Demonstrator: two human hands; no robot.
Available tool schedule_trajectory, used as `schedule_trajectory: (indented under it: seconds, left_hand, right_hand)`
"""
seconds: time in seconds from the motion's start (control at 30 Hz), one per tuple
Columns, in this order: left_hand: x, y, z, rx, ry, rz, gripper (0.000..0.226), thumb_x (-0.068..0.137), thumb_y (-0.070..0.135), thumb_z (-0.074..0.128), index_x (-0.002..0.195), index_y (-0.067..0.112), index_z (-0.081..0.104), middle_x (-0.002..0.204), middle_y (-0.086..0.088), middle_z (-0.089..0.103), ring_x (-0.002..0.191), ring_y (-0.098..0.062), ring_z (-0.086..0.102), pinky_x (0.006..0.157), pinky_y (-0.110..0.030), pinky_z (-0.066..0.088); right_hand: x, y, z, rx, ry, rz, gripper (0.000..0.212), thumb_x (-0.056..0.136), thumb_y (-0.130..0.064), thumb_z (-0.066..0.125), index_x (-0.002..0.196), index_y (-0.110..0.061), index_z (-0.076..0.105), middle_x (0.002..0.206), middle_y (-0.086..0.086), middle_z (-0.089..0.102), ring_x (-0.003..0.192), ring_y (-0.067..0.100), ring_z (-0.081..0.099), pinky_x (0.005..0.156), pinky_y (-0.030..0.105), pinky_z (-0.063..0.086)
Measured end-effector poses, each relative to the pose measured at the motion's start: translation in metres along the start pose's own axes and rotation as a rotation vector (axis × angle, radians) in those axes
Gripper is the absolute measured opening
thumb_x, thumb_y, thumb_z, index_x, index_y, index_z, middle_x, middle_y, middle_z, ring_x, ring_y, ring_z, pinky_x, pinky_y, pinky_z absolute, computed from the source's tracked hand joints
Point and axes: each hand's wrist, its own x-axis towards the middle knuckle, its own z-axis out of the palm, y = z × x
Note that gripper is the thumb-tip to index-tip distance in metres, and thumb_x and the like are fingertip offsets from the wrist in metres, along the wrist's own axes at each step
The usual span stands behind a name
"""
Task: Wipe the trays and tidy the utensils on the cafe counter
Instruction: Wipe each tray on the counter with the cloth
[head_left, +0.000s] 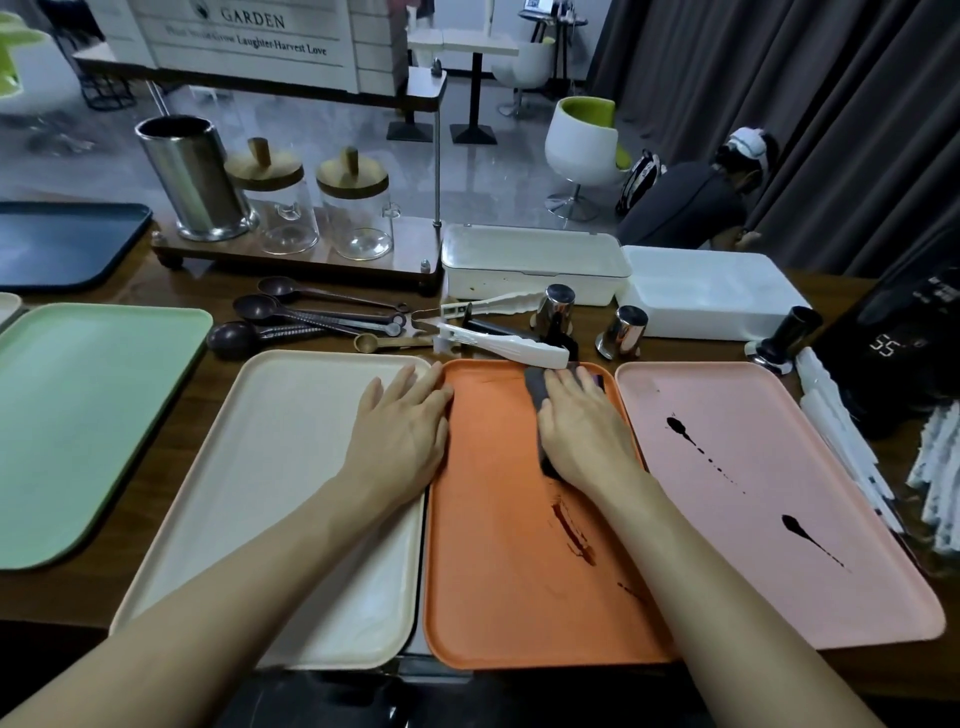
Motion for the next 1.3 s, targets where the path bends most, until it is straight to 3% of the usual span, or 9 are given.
schedule_trajectory:
  seconds: [0.07,0.23,0.43,0.6,0.8,0.93,1.03,1.2,1.3]
  left_hand:
    - [0.0,0.0,0.001,-0.008,0.006,0.0,0.061,0.094,0.038,0.019,0.132,0.018,0.062,0.157,-0.004,0.046,0.143,-0.033,0.041,0.11,-0.054,0.034]
    - [0.001,0.002,0.004,-0.05,0.052,-0.001,0.055,0.093,0.034,0.023,0.122,0.015,0.066,0.152,-0.007,0.051,0.138,-0.035,0.046,0.106,-0.054,0.036]
    - [0.003,-0.001,0.009,-0.066,0.08,0.012,0.045,0.093,0.031,0.031,0.116,0.015,0.066,0.148,-0.006,0.055,0.132,-0.033,0.052,0.102,-0.054,0.038]
    - [0.001,-0.002,0.009,-0.052,0.104,0.002,0.044,0.094,0.033,0.027,0.112,0.016,0.064,0.149,-0.004,0.055,0.135,-0.032,0.05,0.105,-0.055,0.036]
    - [0.001,0.0,0.007,-0.044,0.076,-0.007,0.052,0.092,0.036,0.02,0.114,0.017,0.063,0.153,-0.003,0.051,0.142,-0.032,0.042,0.109,-0.057,0.031]
    - [0.001,0.001,0.006,-0.075,0.072,-0.016,0.053,0.092,0.036,0.02,0.117,0.016,0.062,0.156,-0.003,0.047,0.145,-0.032,0.036,0.111,-0.056,0.027]
    - [0.004,0.001,0.01,-0.076,0.067,-0.02,0.041,0.097,0.032,0.031,0.118,0.015,0.062,0.156,-0.005,0.046,0.146,-0.033,0.035,0.112,-0.057,0.027]
    - [0.007,-0.003,0.014,-0.089,0.066,0.009,0.03,0.099,0.024,0.045,0.121,0.012,0.06,0.153,-0.008,0.048,0.145,-0.034,0.035,0.108,-0.06,0.032]
    - [0.008,-0.005,0.013,-0.091,0.069,0.012,0.03,0.099,0.024,0.045,0.12,0.011,0.061,0.153,-0.007,0.048,0.146,-0.034,0.033,0.108,-0.06,0.03]
  right_hand:
    - [-0.001,0.001,0.001,-0.018,0.022,0.003,0.063,0.091,-0.033,0.012,0.135,-0.008,0.05,0.135,0.009,0.054,0.13,0.029,0.042,0.112,0.044,0.037]
    - [-0.002,-0.028,0.004,-0.003,0.012,0.051,0.05,0.099,-0.021,0.035,0.146,-0.006,0.042,0.148,0.01,0.047,0.142,0.031,0.033,0.12,0.046,0.027]
    - [0.007,-0.077,0.016,0.066,0.028,-0.152,0.056,0.089,-0.029,0.025,0.133,-0.01,0.054,0.136,0.007,0.057,0.126,0.029,0.049,0.112,0.042,0.037]
    - [0.001,-0.049,0.009,0.102,0.018,-0.209,0.048,0.099,-0.025,0.04,0.145,-0.014,0.046,0.15,0.0,0.046,0.138,0.021,0.037,0.117,0.036,0.029]
    - [-0.009,0.002,0.0,0.1,-0.007,-0.04,0.05,0.104,-0.025,0.032,0.153,-0.015,0.036,0.16,0.001,0.035,0.151,0.021,0.02,0.123,0.039,0.021]
    - [-0.04,-0.006,-0.001,0.082,0.002,-0.035,0.048,0.104,-0.022,0.034,0.151,-0.015,0.036,0.159,0.003,0.035,0.149,0.022,0.021,0.122,0.04,0.023]
    - [-0.068,-0.028,0.005,0.076,-0.048,0.005,0.052,0.106,-0.025,0.031,0.157,-0.016,0.025,0.165,0.002,0.023,0.154,0.023,0.011,0.125,0.04,0.013]
    - [-0.105,-0.085,0.021,0.07,-0.069,-0.134,0.057,0.105,-0.03,0.024,0.16,-0.013,0.02,0.167,0.004,0.018,0.155,0.024,0.006,0.126,0.04,0.006]
    - [-0.121,-0.067,0.015,0.073,-0.092,-0.139,0.065,0.1,-0.036,0.011,0.16,-0.014,0.021,0.167,0.003,0.018,0.155,0.02,0.006,0.126,0.038,0.007]
